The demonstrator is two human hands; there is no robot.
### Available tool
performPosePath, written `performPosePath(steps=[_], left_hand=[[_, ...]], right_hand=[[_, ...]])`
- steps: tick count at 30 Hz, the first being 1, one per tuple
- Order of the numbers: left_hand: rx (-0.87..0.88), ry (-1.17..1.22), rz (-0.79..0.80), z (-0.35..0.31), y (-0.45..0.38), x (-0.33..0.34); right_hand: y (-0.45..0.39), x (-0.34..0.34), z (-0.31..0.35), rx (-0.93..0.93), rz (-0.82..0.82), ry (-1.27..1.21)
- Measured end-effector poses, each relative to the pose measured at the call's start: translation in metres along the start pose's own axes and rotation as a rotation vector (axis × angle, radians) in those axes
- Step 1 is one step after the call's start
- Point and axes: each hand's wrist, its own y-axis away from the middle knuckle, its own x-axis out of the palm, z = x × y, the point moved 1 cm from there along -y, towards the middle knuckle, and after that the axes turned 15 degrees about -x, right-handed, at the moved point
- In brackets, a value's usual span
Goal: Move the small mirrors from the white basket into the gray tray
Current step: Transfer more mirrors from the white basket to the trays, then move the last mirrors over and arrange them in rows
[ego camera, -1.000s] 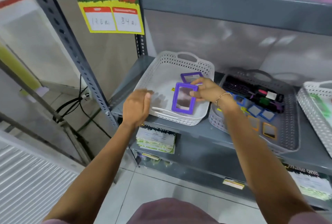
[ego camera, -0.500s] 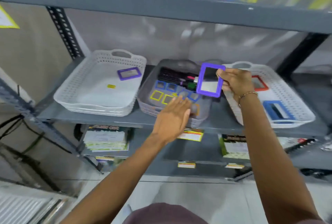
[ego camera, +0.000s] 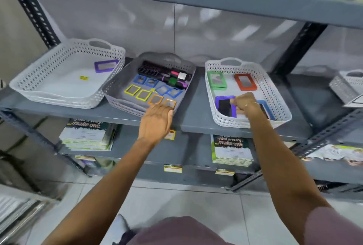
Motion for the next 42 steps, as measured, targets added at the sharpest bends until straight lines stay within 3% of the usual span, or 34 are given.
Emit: performPosePath(steps=[7,16,19,22,24,26,29,33,39,42], left_hand=[[-0.03,-0.03,-0.029,-0.001,-0.001,0.002],[-0.065,-0.087,-0.046,-0.006,-0.002,-0.01],[-0.062,-0.048,-0.002,-0.007,-0.005,-0.018],[-0.054,0.067,0.018,0.006,-0.015,-0.026],[-0.072,0.14,0.017,0.029,-0.027,-0.036],[-0.07,0.153,-0.013,0.063,-0.038,-0.047],[-0.122,0.115,-0.051,0.128,-0.049,-0.065],[-0.227,0.004,-0.05,0.227,-0.054,-0.09],[-0.298,-0.015,-0.033,0.339,-0.053,-0.109],[-0.29,0.024,0.014,0.373,-0.054,-0.106]], right_hand=[[0.031,0.001,0.033,0.01,0.006,0.229],[0.033,0.005,0.032,-0.014,0.043,0.268],[0.033,0.003,0.043,-0.039,-0.018,0.347],[0.032,0.009,0.083,-0.199,-0.126,0.37],[0.034,0.027,0.12,-0.392,-0.138,0.321],[0.043,0.061,0.159,-0.56,-0.052,0.185],[0.062,0.121,0.207,-0.65,0.121,-0.014],[0.081,0.204,0.265,-0.74,0.24,-0.05],[0.075,0.291,0.328,-0.712,0.232,-0.025],[0.057,0.328,0.347,-0.507,0.186,-0.042]])
